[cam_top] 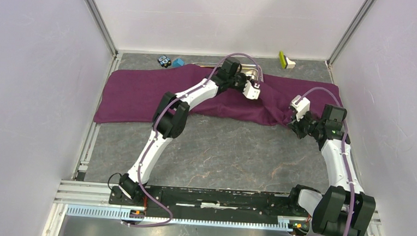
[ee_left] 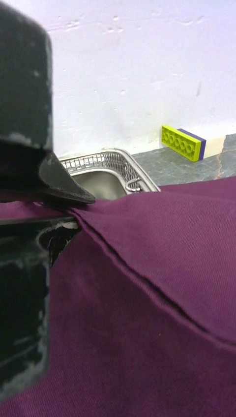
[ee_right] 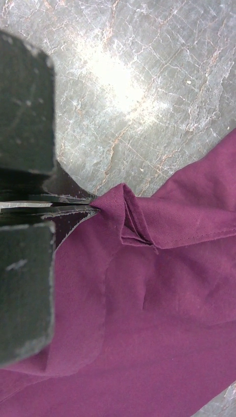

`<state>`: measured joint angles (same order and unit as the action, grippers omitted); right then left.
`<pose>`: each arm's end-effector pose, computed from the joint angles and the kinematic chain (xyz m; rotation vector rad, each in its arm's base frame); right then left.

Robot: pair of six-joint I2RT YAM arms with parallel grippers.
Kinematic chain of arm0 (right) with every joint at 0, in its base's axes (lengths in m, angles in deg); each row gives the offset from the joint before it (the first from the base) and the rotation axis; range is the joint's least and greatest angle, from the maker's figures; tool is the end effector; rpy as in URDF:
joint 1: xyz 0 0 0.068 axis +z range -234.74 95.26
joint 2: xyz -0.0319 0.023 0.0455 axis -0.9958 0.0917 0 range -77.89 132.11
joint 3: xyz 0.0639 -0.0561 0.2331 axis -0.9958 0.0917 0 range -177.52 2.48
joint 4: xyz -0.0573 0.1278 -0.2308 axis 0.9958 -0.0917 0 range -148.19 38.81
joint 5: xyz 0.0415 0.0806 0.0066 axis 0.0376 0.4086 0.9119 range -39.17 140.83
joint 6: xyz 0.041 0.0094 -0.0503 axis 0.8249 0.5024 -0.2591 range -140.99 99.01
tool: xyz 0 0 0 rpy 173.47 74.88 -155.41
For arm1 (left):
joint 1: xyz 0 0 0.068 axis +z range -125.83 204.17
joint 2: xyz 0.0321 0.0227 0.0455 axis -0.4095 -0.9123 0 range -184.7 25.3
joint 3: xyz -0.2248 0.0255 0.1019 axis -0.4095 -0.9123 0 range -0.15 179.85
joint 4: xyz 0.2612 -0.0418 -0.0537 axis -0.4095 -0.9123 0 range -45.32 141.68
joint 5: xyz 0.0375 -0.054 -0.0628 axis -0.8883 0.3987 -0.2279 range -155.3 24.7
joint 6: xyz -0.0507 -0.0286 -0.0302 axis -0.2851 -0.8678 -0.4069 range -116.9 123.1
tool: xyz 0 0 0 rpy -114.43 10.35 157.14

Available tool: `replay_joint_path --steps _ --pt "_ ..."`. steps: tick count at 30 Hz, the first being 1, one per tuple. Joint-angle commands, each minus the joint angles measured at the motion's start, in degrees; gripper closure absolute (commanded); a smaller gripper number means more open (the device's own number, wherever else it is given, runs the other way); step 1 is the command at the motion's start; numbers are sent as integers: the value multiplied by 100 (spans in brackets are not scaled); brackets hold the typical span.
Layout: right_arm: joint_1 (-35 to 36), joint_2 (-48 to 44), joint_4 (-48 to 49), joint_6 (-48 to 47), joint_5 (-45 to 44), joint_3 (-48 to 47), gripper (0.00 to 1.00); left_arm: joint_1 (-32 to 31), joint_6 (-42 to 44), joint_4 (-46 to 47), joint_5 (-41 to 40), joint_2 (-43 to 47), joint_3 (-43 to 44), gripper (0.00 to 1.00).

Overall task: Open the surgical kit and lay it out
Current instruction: Open the surgical kit at the center of the board.

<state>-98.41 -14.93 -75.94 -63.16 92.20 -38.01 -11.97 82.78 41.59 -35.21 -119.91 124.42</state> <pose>0.2469 -0.0250 0.2015 -0.8369 2.0044 0.3228 0.4503 -0.3610 0.1555 1.8628 0.8060 -0.0774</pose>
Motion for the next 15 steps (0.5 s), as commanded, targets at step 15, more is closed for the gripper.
replay_joint_path --steps 15 --pt "-129 -328 470 1295 -1678 -956 100 -539 -460 -1308 -1549 1957 -979 98"
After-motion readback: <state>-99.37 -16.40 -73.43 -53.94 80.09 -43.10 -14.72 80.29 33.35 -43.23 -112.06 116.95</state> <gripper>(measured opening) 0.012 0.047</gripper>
